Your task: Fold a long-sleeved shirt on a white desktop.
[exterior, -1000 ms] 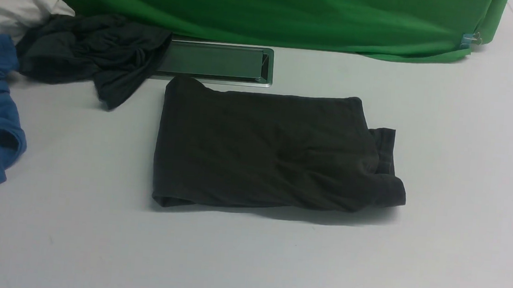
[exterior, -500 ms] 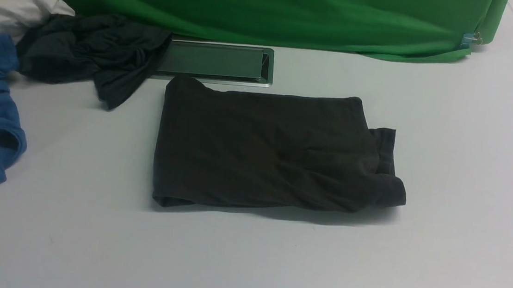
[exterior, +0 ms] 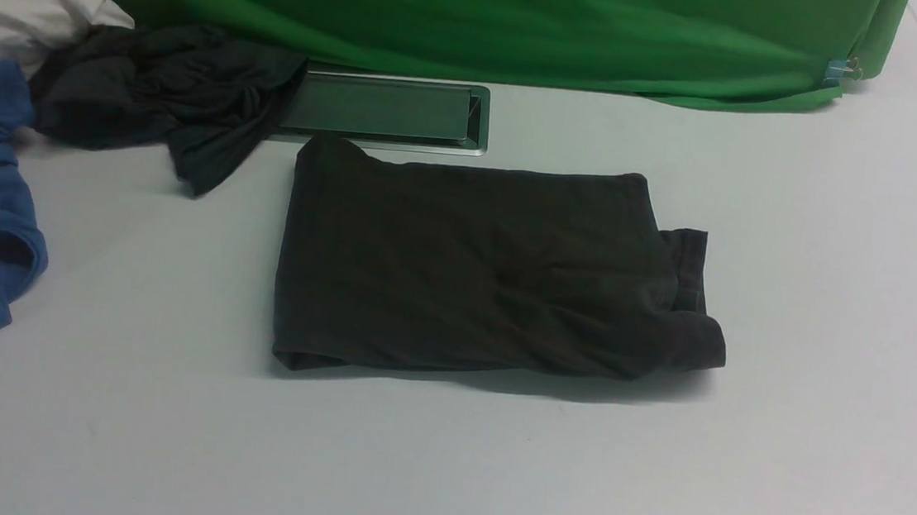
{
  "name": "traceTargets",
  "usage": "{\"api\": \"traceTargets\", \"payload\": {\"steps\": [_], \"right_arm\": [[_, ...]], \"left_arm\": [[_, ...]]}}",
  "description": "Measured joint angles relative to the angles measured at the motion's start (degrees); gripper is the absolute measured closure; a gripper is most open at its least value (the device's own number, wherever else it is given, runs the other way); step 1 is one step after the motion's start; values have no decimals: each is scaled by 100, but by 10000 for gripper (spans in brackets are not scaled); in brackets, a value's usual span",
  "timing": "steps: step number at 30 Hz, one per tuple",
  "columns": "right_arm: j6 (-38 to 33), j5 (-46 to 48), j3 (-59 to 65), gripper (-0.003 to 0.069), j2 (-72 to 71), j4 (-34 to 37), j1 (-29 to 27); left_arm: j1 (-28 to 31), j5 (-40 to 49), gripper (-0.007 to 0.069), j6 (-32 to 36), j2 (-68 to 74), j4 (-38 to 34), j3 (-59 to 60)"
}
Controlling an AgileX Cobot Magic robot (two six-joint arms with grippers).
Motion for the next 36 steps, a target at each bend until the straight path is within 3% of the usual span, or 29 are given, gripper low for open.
{"api": "traceTargets", "payload": {"steps": [7, 11, 18, 22, 27, 36], "right_arm": [[0, 0, 0, 541, 0, 0, 0], [0, 0, 0, 531, 0, 0, 0], [5, 0, 0, 516, 0, 0, 0], [5, 7, 0, 507, 0, -6, 0], [5, 35, 0, 502, -4, -6, 0], [5, 35, 0, 498, -4, -6, 0]], "left_arm": [[0, -180, 606, 377, 0, -24, 296], [0, -730, 606, 558, 6, -43, 878], [36, -3680, 604, 602, -236, -66, 2679], [184, -4632, 604, 578, -296, -66, 3832], [265, -4189, 604, 439, -296, -47, 4174], [265, -4179, 603, 260, -308, 39, 4174]]}}
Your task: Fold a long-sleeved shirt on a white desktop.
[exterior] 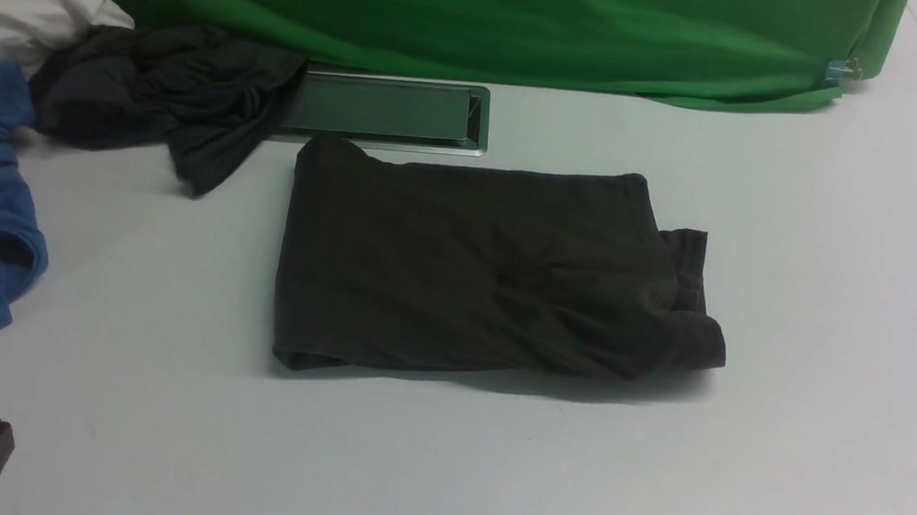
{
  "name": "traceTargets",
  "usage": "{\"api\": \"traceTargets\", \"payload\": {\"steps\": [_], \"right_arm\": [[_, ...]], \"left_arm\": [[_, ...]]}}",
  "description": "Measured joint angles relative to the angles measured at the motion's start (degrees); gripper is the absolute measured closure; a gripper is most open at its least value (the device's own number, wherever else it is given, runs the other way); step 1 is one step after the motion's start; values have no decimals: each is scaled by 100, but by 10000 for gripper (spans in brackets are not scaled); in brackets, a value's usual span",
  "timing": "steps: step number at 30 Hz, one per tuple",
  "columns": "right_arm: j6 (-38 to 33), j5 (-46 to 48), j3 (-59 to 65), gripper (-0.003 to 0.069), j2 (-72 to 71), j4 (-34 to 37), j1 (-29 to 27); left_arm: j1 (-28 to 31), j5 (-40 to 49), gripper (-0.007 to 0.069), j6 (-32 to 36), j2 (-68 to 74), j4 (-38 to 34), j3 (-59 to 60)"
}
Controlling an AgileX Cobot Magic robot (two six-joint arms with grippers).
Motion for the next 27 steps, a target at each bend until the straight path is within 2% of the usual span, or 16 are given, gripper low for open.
{"api": "traceTargets", "payload": {"steps": [27], "right_arm": [[0, 0, 0, 438, 0, 0, 0]], "left_arm": [[0, 13, 592, -57, 0, 5, 0]]}}
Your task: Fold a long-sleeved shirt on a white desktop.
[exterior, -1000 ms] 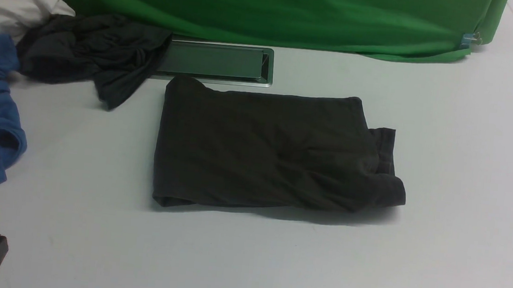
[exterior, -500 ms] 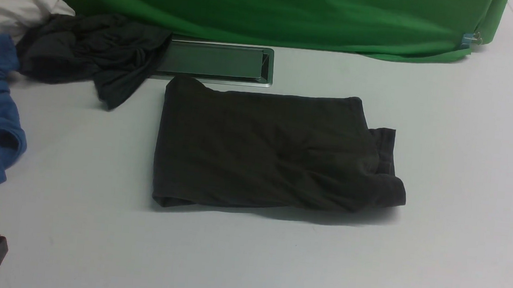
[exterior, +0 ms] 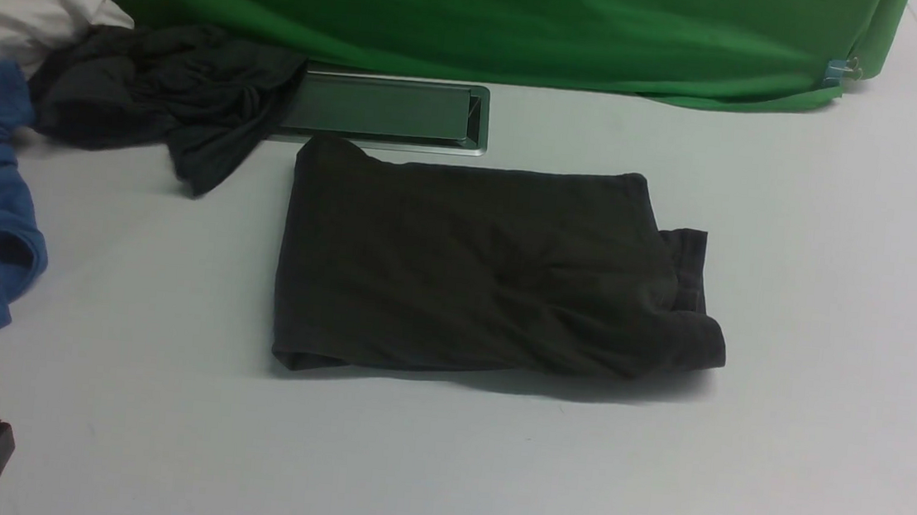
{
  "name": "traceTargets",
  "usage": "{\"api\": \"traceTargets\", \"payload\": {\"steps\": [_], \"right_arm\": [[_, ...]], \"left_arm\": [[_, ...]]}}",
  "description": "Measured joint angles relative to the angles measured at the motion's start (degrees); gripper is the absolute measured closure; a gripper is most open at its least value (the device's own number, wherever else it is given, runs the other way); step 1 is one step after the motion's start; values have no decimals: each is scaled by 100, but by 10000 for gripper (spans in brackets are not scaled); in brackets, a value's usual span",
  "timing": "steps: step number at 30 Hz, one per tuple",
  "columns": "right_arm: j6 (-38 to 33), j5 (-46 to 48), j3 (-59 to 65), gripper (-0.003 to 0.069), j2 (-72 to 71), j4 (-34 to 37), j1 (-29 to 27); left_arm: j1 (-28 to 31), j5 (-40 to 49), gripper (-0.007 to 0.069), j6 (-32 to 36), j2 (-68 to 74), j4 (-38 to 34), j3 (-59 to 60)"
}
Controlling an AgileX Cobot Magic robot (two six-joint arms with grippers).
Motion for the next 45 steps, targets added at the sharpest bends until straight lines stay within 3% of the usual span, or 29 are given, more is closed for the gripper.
{"api": "traceTargets", "payload": {"steps": [18, 24, 34, 45], "right_arm": [[0, 0, 2, 421, -62, 0, -75], [0, 2, 32, 420, -169, 0, -651], [-335, -647, 620, 420, -1163, -237, -2174], [-216, -1194, 2562, 420, -1632, -287, -2587]], "left_arm": [[0, 0, 592, 0, 0, 0, 0], [0, 0, 592, 0, 0, 0, 0], [0, 0, 592, 0, 0, 0, 0], [0, 4, 592, 112, 0, 0, 0]]}}
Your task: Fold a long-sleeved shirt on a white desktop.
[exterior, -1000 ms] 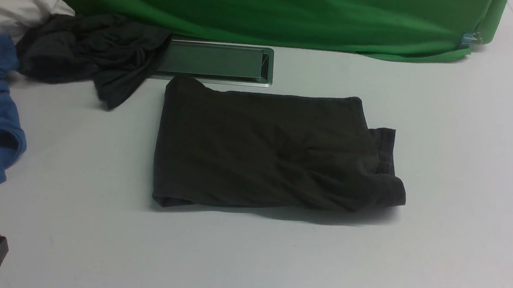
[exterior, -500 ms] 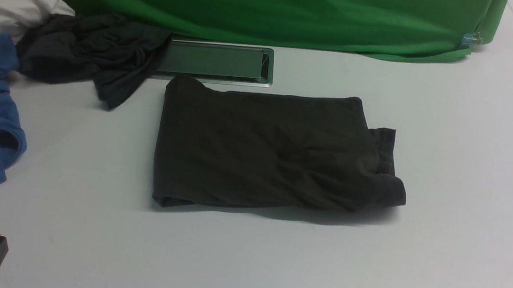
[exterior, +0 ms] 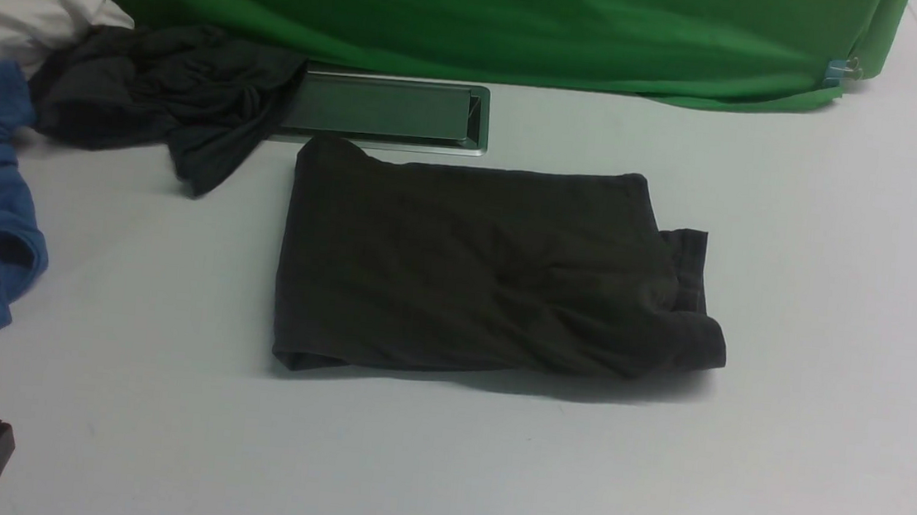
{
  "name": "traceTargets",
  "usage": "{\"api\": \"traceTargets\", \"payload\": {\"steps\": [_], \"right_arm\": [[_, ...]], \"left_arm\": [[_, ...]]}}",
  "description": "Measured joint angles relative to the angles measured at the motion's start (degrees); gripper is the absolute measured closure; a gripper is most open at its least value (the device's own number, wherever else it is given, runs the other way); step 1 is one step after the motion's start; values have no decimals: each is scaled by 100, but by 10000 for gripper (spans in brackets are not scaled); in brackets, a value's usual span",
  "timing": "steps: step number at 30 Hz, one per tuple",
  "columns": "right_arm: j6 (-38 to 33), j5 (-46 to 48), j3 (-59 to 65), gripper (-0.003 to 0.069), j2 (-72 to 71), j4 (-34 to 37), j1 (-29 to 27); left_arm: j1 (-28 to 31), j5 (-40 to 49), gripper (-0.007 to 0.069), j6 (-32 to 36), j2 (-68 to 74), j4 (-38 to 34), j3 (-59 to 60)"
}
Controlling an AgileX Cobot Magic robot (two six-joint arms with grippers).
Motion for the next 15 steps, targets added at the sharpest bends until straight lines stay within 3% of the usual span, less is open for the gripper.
{"api": "traceTargets", "payload": {"steps": [4, 15], "right_arm": [[-7, -577, 481, 420, -9, 0, -7], [-81, -921, 906, 420, -17, 0, -7]], "left_arm": [[0, 0, 592, 0, 0, 0, 0], [0, 0, 588, 0, 0, 0, 0]]}}
